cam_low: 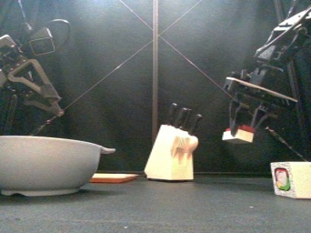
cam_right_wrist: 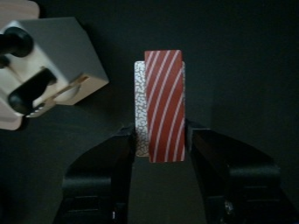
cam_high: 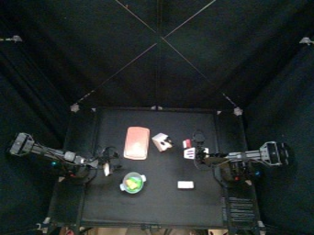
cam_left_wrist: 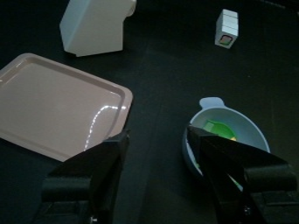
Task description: Put salmon sushi right of holder
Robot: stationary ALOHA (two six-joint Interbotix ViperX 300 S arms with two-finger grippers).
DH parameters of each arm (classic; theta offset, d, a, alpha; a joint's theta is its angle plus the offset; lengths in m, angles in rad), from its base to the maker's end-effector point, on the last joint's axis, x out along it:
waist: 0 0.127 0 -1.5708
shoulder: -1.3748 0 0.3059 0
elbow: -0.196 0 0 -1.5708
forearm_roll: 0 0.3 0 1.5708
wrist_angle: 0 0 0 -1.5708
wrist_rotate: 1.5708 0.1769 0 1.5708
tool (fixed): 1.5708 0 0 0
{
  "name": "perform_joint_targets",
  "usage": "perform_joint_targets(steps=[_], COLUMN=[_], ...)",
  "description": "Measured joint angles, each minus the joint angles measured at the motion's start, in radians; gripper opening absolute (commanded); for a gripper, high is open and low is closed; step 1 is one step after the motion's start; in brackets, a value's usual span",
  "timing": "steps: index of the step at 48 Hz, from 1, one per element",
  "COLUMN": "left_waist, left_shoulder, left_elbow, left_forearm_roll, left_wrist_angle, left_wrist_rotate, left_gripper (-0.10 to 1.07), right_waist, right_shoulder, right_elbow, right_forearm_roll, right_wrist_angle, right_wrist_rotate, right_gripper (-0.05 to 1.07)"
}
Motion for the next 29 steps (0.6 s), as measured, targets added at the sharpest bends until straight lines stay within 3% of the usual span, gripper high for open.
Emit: perform_joint_targets(steps=[14,29], left_waist=[-0.002,-0.002], left_shoulder=[0.000,0.000], left_elbow=[0.002,0.002], left_forearm_roll=[0.002,0.002], left_wrist_angle=[0.000,0.000], left_wrist_rotate=[0.000,0.000], left_gripper=[0.90,0.90], right_waist=[-0.044,-0.063], right_shoulder=[0.130,0.178], right_elbow=[-0.029,-0.037], right_forearm_roll=[0.006,0.005], right_wrist_angle=[-0.011,-0.035], right_wrist_rotate=[0.000,-0.006], right_gripper=[0.59,0.67])
